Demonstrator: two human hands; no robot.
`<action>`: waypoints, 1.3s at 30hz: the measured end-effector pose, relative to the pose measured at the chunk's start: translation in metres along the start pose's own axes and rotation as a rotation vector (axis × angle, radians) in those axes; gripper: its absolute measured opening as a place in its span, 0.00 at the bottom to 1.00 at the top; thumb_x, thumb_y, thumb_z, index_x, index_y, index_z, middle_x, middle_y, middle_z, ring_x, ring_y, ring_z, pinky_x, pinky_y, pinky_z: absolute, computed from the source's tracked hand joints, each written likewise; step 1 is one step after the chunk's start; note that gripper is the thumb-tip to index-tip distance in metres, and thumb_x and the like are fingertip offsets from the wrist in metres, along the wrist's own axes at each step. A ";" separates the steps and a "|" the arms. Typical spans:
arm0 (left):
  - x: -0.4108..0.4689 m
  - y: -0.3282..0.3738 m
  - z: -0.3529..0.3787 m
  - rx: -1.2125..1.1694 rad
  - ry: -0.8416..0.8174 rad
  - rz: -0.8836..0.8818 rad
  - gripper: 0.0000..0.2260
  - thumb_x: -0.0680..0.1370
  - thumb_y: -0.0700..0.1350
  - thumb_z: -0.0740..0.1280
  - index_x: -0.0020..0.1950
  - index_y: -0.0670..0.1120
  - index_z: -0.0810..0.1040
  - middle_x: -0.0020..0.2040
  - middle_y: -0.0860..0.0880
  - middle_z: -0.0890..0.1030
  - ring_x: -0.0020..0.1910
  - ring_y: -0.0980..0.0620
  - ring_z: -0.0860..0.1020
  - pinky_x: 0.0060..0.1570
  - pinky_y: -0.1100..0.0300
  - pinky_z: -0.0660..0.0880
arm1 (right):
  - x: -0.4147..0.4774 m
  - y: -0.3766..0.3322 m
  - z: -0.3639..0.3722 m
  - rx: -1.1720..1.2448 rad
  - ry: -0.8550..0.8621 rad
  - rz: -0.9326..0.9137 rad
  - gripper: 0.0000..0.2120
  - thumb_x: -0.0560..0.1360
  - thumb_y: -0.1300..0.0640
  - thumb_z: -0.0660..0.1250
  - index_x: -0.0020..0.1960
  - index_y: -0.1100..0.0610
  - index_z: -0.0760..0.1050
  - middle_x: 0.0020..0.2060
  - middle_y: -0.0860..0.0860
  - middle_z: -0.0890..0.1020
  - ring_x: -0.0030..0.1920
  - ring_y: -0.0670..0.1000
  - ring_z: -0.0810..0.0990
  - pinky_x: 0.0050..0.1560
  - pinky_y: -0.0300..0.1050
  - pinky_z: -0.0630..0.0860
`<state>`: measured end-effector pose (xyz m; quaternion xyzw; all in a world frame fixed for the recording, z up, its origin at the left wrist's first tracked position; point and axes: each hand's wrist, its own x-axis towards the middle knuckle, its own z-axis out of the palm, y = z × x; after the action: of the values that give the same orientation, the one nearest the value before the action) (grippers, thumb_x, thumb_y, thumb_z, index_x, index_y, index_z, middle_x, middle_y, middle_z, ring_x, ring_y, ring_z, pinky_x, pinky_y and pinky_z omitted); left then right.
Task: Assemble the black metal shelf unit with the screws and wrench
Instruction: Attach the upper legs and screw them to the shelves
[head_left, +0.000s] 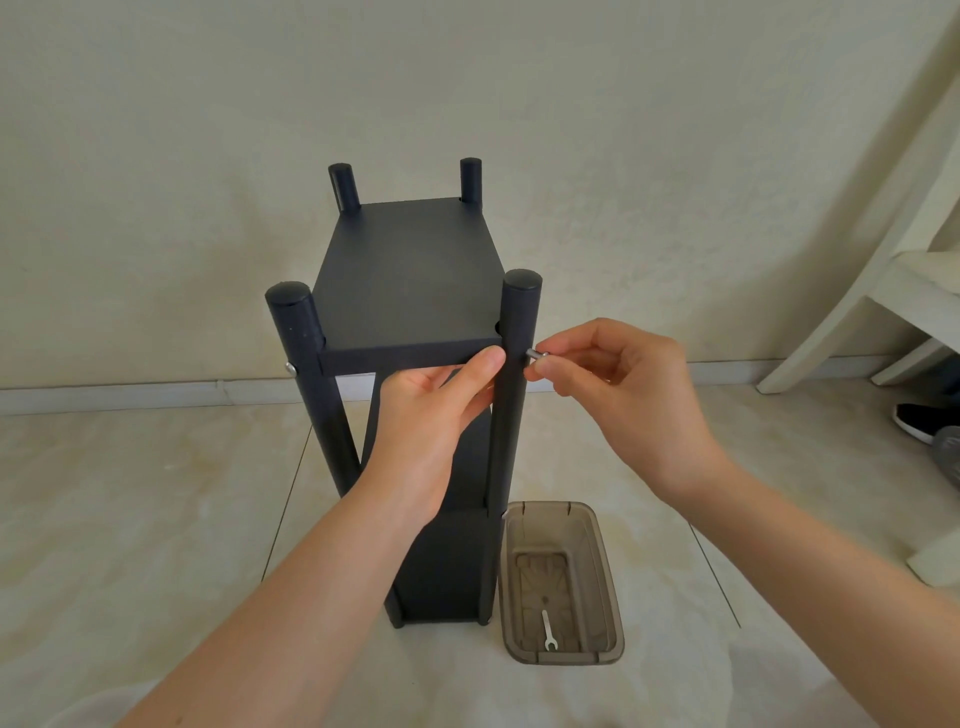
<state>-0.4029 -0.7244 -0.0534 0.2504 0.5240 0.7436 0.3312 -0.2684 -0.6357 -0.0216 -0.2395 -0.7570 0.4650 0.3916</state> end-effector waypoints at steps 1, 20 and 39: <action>0.000 0.000 0.000 -0.001 -0.001 0.004 0.22 0.67 0.51 0.74 0.58 0.42 0.83 0.53 0.46 0.87 0.54 0.48 0.85 0.57 0.54 0.81 | 0.000 0.000 0.000 -0.010 -0.005 -0.001 0.05 0.74 0.58 0.73 0.43 0.48 0.81 0.38 0.43 0.86 0.41 0.44 0.84 0.47 0.41 0.81; 0.003 -0.003 -0.002 0.048 -0.010 0.014 0.21 0.69 0.51 0.73 0.59 0.44 0.82 0.53 0.48 0.86 0.55 0.50 0.85 0.57 0.55 0.81 | 0.000 0.002 0.004 -0.291 0.058 -0.220 0.03 0.74 0.58 0.73 0.43 0.53 0.80 0.35 0.42 0.81 0.39 0.45 0.79 0.45 0.29 0.75; 0.001 -0.001 0.001 0.082 0.003 0.005 0.10 0.78 0.43 0.71 0.59 0.45 0.81 0.55 0.47 0.86 0.56 0.49 0.84 0.63 0.48 0.78 | 0.005 -0.002 0.006 -0.175 0.088 -0.086 0.06 0.73 0.56 0.75 0.39 0.48 0.80 0.35 0.40 0.83 0.39 0.42 0.81 0.42 0.30 0.75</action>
<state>-0.4025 -0.7229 -0.0540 0.2640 0.5539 0.7227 0.3182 -0.2765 -0.6363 -0.0191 -0.2604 -0.7865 0.3689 0.4214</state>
